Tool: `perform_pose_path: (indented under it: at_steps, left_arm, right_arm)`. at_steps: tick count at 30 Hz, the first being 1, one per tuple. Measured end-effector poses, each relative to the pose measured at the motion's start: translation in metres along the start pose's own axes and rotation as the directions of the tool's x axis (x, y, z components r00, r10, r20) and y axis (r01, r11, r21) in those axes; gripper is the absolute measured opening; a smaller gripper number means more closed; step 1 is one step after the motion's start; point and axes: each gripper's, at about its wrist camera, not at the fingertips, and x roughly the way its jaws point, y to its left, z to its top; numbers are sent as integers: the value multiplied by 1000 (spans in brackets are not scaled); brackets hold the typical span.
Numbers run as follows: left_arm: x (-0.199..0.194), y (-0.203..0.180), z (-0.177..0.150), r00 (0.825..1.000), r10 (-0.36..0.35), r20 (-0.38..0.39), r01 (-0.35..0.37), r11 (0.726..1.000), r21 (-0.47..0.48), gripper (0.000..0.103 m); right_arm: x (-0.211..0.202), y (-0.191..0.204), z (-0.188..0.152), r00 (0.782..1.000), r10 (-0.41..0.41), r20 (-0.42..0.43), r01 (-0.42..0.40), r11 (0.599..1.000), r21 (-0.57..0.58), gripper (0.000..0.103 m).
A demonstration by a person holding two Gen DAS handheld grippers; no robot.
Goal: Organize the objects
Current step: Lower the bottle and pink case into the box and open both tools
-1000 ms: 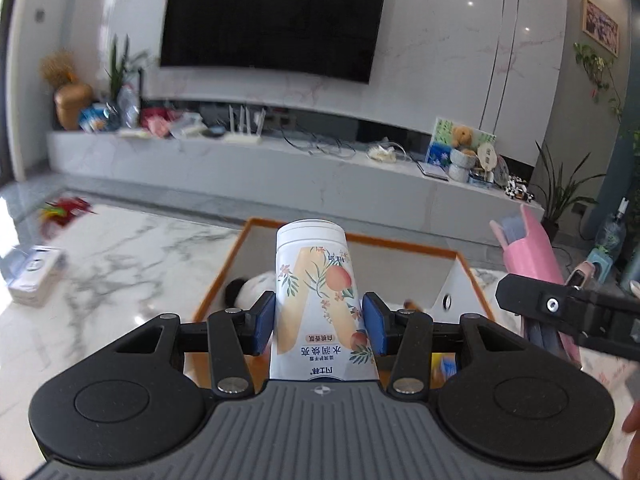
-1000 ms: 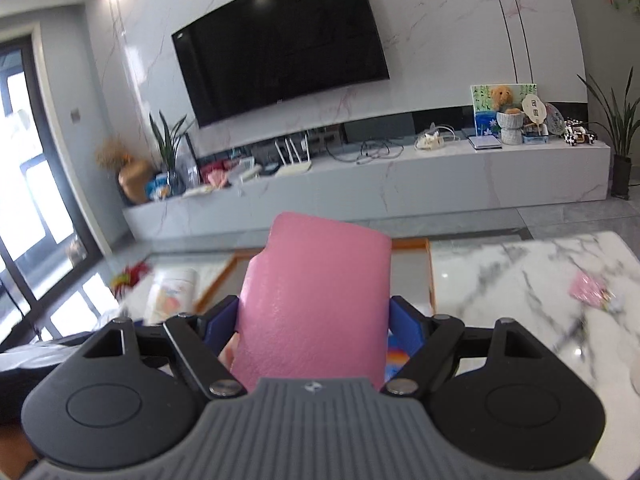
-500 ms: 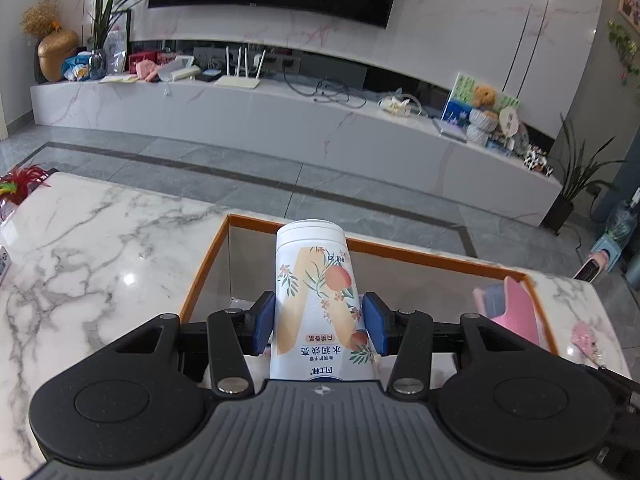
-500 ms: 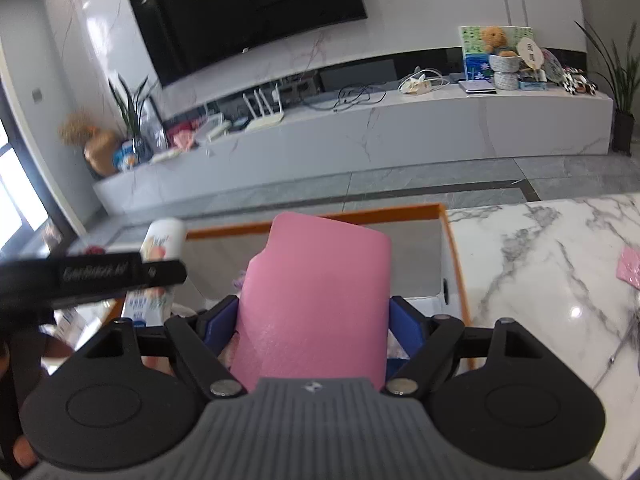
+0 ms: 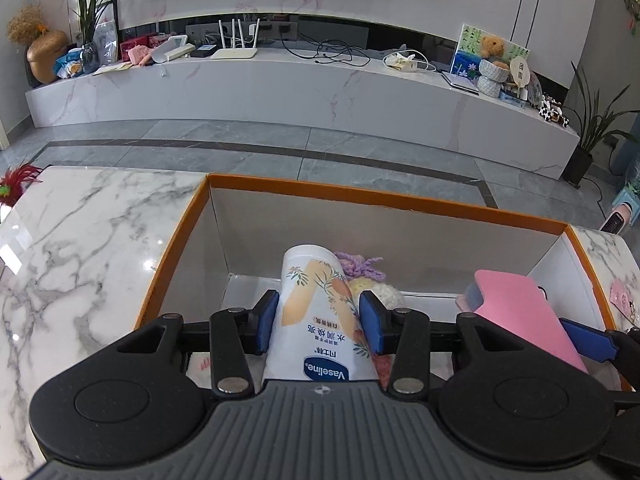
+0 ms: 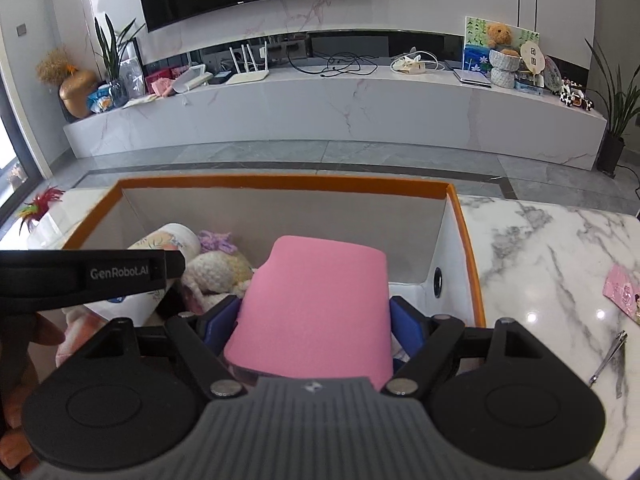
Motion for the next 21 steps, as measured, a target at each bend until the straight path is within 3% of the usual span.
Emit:
perform_pose_path:
  at_steps: [21]
  left_arm:
    - [-5, -5, 1, 1000, 22, 8, -22, 999, 44, 52]
  right_arm:
    - [5, 11, -1, 997, -70, -40, 68, 996, -53, 81]
